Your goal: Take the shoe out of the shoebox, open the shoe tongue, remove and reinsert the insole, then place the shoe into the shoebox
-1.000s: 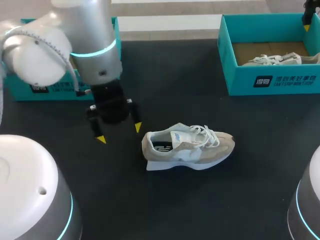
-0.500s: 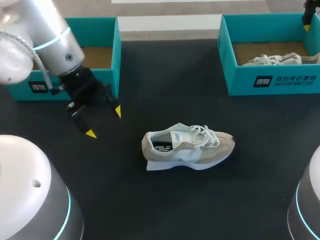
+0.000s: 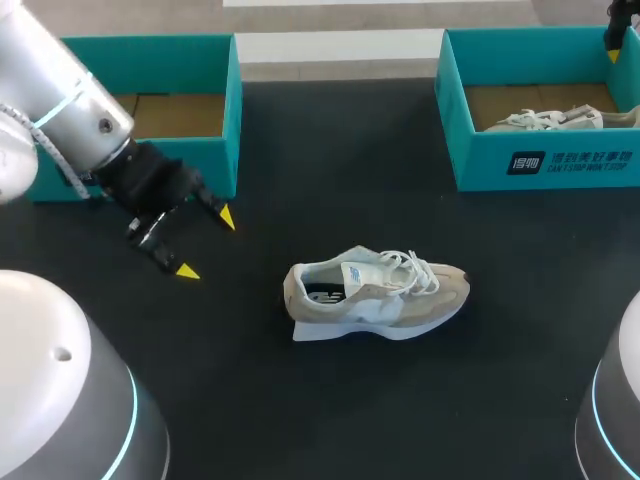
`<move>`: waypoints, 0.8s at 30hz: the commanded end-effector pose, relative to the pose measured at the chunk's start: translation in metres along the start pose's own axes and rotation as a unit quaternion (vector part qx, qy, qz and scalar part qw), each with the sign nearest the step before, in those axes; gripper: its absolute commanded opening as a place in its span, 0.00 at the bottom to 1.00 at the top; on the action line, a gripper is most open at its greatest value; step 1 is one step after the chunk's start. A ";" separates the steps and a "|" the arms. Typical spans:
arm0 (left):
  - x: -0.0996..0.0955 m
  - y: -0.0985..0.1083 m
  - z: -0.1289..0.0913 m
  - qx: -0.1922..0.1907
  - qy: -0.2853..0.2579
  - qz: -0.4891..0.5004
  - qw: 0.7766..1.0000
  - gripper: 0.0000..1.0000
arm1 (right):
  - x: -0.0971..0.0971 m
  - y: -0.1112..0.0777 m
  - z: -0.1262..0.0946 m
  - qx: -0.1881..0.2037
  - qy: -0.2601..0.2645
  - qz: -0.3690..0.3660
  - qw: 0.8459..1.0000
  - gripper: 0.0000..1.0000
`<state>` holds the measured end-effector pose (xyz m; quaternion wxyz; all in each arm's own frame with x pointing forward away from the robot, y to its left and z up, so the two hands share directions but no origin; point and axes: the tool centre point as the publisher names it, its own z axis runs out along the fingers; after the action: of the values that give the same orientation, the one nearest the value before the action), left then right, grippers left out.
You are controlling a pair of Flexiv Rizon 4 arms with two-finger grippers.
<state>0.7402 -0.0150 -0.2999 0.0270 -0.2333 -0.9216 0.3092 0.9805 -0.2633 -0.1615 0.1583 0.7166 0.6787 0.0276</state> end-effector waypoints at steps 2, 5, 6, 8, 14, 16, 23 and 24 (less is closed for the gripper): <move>0.008 0.006 0.010 0.082 -0.112 -0.098 0.985 1.00 | 0.000 -0.001 0.000 -0.001 0.000 0.000 1.000 1.00; 0.011 0.006 0.014 0.105 -0.144 -0.114 0.977 1.00 | 0.000 -0.001 0.000 -0.001 0.000 0.000 1.000 1.00; 0.013 0.006 0.017 0.114 -0.151 -0.117 0.975 1.00 | 0.000 -0.001 0.000 -0.001 0.000 0.000 1.000 1.00; 0.015 0.008 0.024 0.122 -0.169 -0.127 0.970 1.00 | 0.000 -0.001 0.000 -0.001 0.000 0.000 1.000 1.00; 0.021 0.013 0.040 0.162 -0.215 -0.182 0.946 1.00 | 0.000 -0.001 0.000 -0.001 0.000 0.000 1.000 1.00; 0.021 0.013 0.043 0.175 -0.227 -0.192 0.939 1.00 | 0.000 -0.001 0.000 -0.001 0.000 0.000 1.000 1.00; 0.022 0.013 0.055 0.199 -0.228 -0.199 0.932 1.00 | 0.000 -0.001 0.000 -0.001 0.000 0.000 1.000 1.00; 0.022 0.013 0.057 0.201 -0.228 -0.200 0.932 1.00 | 0.000 -0.001 0.000 -0.001 0.000 0.000 1.000 1.00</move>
<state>0.7195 -0.0263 -0.3492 -0.0169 0.0087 -0.8611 0.5080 0.9805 -0.2634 -0.1615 0.1583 0.7167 0.6786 0.0276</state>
